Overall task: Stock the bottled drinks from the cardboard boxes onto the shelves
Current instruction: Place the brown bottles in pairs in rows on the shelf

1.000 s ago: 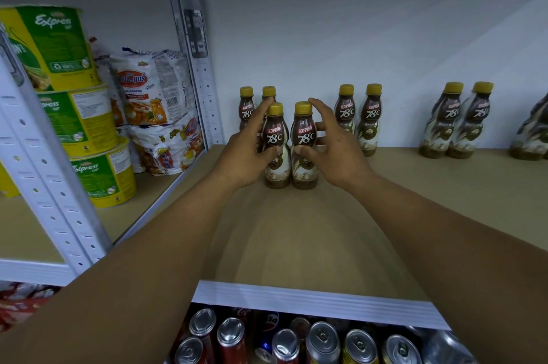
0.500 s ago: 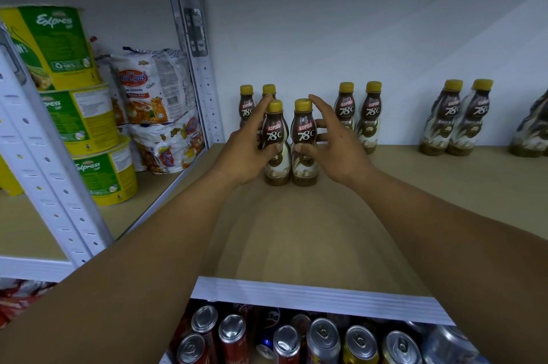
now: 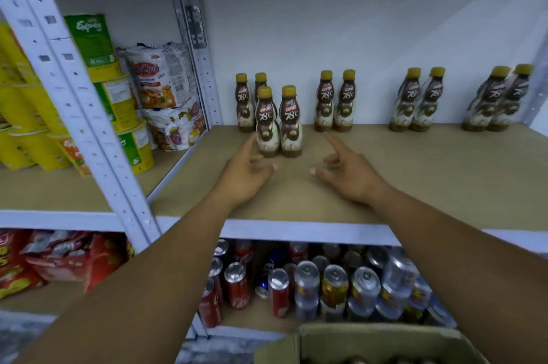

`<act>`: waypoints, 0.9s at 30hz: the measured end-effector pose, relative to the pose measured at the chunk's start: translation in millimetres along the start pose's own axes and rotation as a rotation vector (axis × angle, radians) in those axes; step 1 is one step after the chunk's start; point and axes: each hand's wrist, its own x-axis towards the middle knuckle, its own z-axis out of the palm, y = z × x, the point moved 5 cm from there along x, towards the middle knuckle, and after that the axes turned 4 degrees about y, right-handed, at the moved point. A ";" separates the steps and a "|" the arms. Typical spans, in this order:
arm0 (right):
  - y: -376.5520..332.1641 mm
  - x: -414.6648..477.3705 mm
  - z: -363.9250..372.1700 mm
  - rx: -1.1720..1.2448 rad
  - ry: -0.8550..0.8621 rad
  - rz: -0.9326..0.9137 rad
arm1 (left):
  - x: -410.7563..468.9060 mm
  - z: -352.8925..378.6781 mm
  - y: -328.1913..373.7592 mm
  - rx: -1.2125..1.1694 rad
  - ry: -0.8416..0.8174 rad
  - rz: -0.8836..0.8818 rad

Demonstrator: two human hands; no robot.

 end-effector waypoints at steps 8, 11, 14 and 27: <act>-5.9 -140.7 -15.8 -0.253 0.032 -0.071 | -129.8 50.5 44.4 0.336 -0.132 0.169; -7.9 -190.7 -15.1 -0.252 0.042 -0.055 | -172.1 61.7 48.2 0.282 -0.144 0.179; 0.7 -229.9 -18.4 -0.274 0.024 0.027 | -210.8 68.5 48.4 0.154 -0.195 0.062; 131.0 -354.2 -13.0 -0.062 -0.020 0.382 | -313.9 158.0 -38.4 0.098 -0.436 -0.198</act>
